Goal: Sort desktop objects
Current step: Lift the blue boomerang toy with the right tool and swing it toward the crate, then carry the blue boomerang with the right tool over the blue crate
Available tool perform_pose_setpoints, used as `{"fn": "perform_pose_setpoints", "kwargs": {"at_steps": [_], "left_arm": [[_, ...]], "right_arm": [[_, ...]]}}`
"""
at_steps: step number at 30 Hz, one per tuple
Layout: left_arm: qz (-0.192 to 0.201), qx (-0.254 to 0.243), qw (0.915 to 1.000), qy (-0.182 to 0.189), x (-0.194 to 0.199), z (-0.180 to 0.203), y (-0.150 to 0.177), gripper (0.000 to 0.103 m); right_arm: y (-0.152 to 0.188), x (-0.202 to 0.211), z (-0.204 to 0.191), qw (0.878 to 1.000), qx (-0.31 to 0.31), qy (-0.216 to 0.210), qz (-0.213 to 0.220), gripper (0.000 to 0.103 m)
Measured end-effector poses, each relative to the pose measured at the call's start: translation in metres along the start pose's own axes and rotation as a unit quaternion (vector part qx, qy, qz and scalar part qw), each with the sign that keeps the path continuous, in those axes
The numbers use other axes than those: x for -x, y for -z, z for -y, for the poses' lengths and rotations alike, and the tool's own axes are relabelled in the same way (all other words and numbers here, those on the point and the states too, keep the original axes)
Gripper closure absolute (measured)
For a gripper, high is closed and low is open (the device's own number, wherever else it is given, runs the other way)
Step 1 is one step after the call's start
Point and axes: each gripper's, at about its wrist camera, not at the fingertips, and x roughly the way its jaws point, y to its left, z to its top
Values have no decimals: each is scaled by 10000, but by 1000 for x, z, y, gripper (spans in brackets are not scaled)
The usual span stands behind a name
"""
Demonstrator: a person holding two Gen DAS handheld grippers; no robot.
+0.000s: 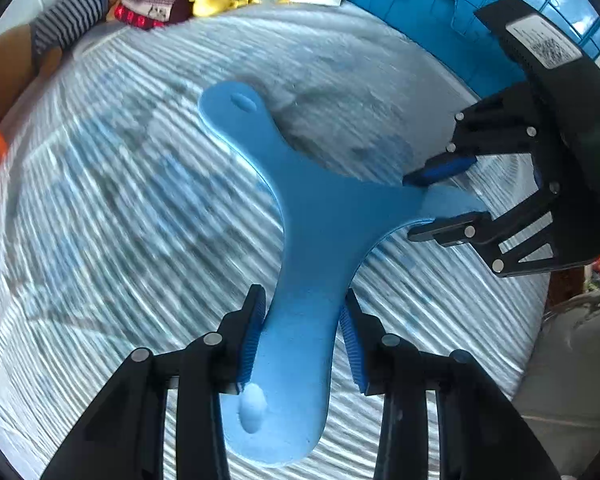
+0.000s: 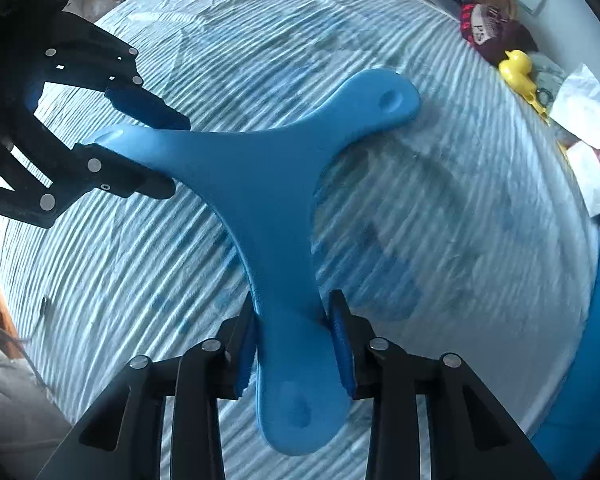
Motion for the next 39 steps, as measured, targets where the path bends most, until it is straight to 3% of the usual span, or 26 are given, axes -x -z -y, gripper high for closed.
{"fn": "perform_pose_setpoints", "kwargs": {"at_steps": [3, 4, 5, 10, 16, 18, 21, 22, 27, 39], "left_arm": [[-125, 56, 9997, 185, -9, 8, 3, 67], [-139, 29, 9998, 137, -11, 12, 3, 67], [-151, 6, 9998, 95, -13, 17, 4, 67], [-162, 80, 9998, 106, -13, 21, 7, 67], [-154, 43, 9998, 96, -10, 24, 15, 67], [-140, 38, 9998, 117, -10, 24, 17, 67], [-116, 39, 9999, 85, -9, 25, 19, 67], [-107, 40, 9999, 65, -9, 26, 20, 67], [45, -41, 9999, -122, -1, 37, 27, 67], [589, 75, 9982, 53, 53, 32, 27, 68]], "right_arm": [[-3, -1, 6, 9994, -106, -328, -12, 53], [-5, -3, 6, 9990, -56, -427, -71, 42], [-7, -5, 5, 9985, 3, -522, -136, 41], [-7, -12, -15, 9971, 697, -6, -305, 39], [-8, -14, 0, 9972, 725, 13, -186, 39], [-7, -14, 0, 9965, 823, 10, -172, 42], [-6, -12, -8, 9947, 1020, -26, -140, 66], [-5, -11, -11, 9940, 1091, 35, -117, 68], [-2, -11, -14, 9939, 1097, 100, -64, 69], [8, 15, -42, 9725, 1735, 1465, 522, 80]]}}
